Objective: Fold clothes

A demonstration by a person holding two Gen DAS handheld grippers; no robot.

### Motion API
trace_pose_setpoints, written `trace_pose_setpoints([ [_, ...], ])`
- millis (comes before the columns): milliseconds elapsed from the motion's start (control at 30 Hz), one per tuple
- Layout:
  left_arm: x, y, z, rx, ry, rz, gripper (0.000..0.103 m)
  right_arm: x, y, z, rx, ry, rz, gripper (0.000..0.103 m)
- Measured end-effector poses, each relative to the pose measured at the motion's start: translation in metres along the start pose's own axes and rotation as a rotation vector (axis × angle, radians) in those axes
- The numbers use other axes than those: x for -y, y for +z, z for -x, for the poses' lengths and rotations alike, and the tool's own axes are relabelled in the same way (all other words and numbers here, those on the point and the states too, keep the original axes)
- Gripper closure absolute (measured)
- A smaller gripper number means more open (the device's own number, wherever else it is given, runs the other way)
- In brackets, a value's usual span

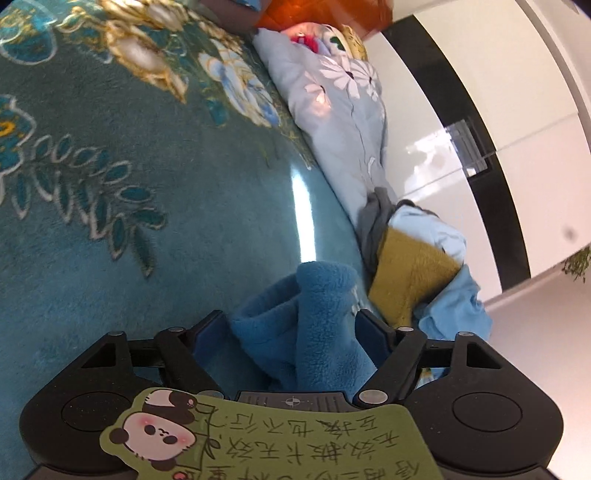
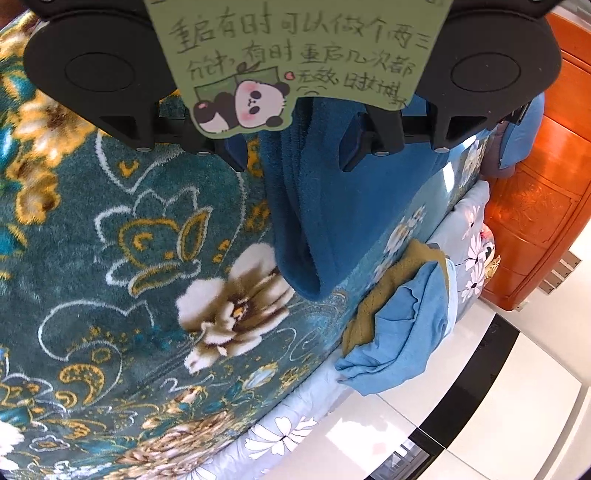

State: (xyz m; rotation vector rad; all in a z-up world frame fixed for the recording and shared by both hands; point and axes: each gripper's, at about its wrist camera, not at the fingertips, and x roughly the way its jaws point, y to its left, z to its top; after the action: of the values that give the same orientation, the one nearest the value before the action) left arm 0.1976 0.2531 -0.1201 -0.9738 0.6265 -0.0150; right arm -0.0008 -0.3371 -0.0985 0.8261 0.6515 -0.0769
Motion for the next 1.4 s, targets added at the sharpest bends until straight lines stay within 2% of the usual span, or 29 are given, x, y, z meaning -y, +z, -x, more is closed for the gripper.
trace_pose_setpoints([
  [67,0.001,-0.001,0.001,0.005,-0.004,0.004,0.064,-0.002,0.002,0.001,0.004,0.003,0.005,0.048],
  [167,0.014,0.0,0.01,0.024,-0.002,-0.031,0.075,-0.004,0.004,0.003,0.008,0.006,0.011,0.048],
  [233,0.03,0.001,0.019,0.035,0.004,-0.09,0.077,-0.006,0.005,0.005,0.012,0.011,0.016,0.048],
  [367,0.091,-0.004,0.053,0.079,-0.038,-0.352,0.08,-0.01,0.008,0.012,0.029,0.012,0.04,0.048],
  [467,0.14,-0.021,0.076,0.103,-0.117,-0.511,0.08,-0.015,0.012,0.019,0.053,0.018,0.058,0.048],
  [633,0.208,-0.085,0.097,0.085,-0.279,-0.687,0.08,-0.023,0.017,0.028,0.086,0.051,0.077,0.048],
  [733,0.237,-0.138,0.095,0.023,-0.365,-0.782,0.08,-0.026,0.019,0.033,0.097,0.067,0.086,0.048],
  [800,0.249,-0.178,0.084,-0.037,-0.391,-0.857,0.08,-0.027,0.021,0.035,0.102,0.073,0.091,0.048],
  [967,0.251,-0.267,0.055,-0.191,-0.382,-0.992,0.081,-0.025,0.024,0.042,0.123,0.099,0.083,0.048],
  [1100,0.239,-0.321,0.036,-0.285,-0.328,-1.117,0.081,-0.023,0.027,0.046,0.134,0.123,0.067,0.048],
  [1233,0.225,-0.327,0.027,-0.305,-0.314,-1.138,0.081,-0.026,0.029,0.041,0.12,0.138,0.072,0.047],
  [1400,0.23,-0.307,0.038,-0.329,-0.366,-1.103,0.078,-0.033,0.029,0.029,0.093,0.187,0.068,0.047],
])
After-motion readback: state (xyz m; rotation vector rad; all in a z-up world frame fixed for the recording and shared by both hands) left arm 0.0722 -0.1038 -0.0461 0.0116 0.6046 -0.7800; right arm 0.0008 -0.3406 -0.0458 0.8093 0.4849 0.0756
